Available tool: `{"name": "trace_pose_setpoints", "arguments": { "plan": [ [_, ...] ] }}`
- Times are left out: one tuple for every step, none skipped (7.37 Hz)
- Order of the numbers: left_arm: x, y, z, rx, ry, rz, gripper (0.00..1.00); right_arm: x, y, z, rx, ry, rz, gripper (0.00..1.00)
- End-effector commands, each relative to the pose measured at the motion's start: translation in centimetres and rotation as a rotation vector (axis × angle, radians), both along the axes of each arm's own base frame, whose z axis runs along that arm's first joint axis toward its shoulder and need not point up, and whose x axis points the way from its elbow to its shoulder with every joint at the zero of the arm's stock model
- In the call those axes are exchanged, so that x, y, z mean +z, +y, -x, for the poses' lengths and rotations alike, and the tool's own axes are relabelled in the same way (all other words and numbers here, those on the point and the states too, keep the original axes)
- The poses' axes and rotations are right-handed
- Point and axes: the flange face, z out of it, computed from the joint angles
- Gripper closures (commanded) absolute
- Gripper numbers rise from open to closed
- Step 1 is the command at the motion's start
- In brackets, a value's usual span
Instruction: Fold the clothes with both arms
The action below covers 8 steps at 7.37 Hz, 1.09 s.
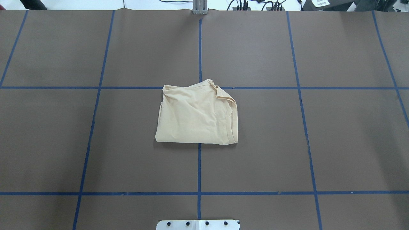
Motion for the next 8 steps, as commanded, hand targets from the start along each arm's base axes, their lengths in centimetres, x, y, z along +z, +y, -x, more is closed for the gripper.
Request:
{"name": "trace_pose_setpoints", "arguments": {
  "plan": [
    [-0.05, 0.0, -0.01, 0.0, 0.0, -0.001, 0.0, 0.08, 0.01, 0.0, 0.001, 0.0, 0.003, 0.0],
    [-0.04, -0.01, 0.0, 0.0, -0.001, -0.001, 0.0, 0.07, 0.01, 0.01, 0.001, -0.002, 0.003, 0.0],
    [0.26, 0.02, 0.0, 0.0, -0.001, 0.005, 0.0, 0.07, 0.01, 0.01, 0.001, -0.002, 0.003, 0.0],
    [0.42, 0.03, 0.0, 0.0, -0.001, 0.008, 0.0, 0.11, 0.09, -0.03, 0.002, -0.003, 0.004, 0.0],
    [0.41, 0.03, -0.01, 0.0, 0.0, 0.009, 0.0, -0.02, 0.01, -0.03, 0.002, -0.003, 0.001, 0.0],
    [0.5, 0.05, -0.01, -0.001, 0.0, 0.013, 0.0, -0.02, 0.0, 0.02, 0.002, -0.003, 0.002, 0.0],
    [0.8, 0.08, -0.01, 0.0, 0.0, 0.018, 0.0, -0.01, 0.02, 0.1, 0.001, -0.014, 0.004, 0.0],
    [0.88, 0.08, -0.01, -0.001, 0.0, 0.02, 0.0, -0.13, 0.12, 0.24, 0.001, -0.039, 0.008, 0.0]
  ]
}}
